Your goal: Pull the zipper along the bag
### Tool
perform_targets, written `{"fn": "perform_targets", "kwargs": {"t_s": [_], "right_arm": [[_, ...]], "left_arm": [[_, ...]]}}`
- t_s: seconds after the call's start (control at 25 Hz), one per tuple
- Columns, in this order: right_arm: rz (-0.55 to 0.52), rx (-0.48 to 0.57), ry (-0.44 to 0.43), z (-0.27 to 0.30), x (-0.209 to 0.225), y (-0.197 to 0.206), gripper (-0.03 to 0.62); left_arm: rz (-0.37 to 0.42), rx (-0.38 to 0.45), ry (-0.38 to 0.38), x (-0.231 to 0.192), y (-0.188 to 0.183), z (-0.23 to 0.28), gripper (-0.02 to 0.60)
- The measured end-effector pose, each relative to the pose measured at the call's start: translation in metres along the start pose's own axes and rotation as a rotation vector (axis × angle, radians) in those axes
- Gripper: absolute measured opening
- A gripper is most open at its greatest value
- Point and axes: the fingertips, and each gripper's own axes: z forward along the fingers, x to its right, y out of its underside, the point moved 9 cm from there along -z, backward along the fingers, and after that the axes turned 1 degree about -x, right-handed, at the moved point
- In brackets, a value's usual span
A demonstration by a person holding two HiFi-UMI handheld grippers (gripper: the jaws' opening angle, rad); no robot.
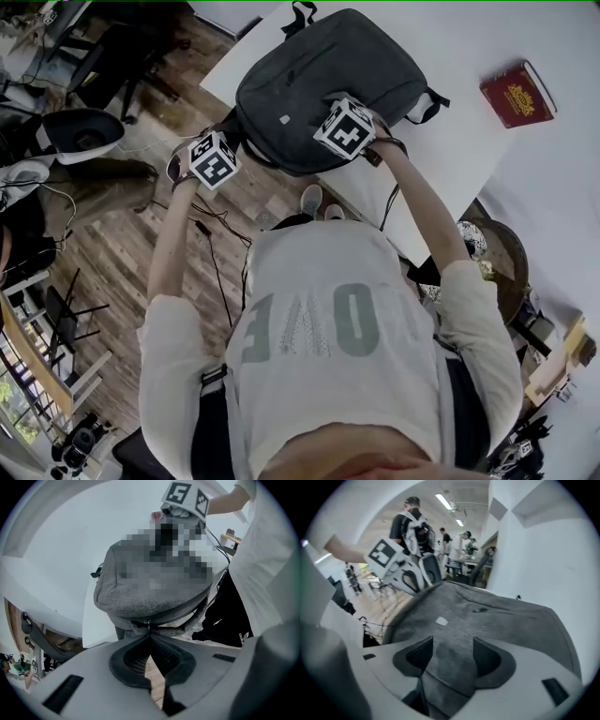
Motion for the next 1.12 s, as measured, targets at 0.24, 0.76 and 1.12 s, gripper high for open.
{"fn": "perform_targets", "kwargs": {"t_s": [0.24,0.76,1.12], "right_arm": [[-0.265,-0.121,-0.257,0.046,-0.063,-0.018,0.212],[-0.018,-0.065,-0.255,0.059,-0.042,-0.023,0.164],[0.013,-0.041,-0.222,0.063,-0.035,-0.022,0.153]], "left_arm": [[-0.008,-0.014,0.045,-0.002,0.001,0.002,0.025],[-0.066,0.017,0.185,0.038,-0.016,-0.012,0.026],[-0.222,0.088,0.186,0.081,-0.045,-0.006,0.031]]}}
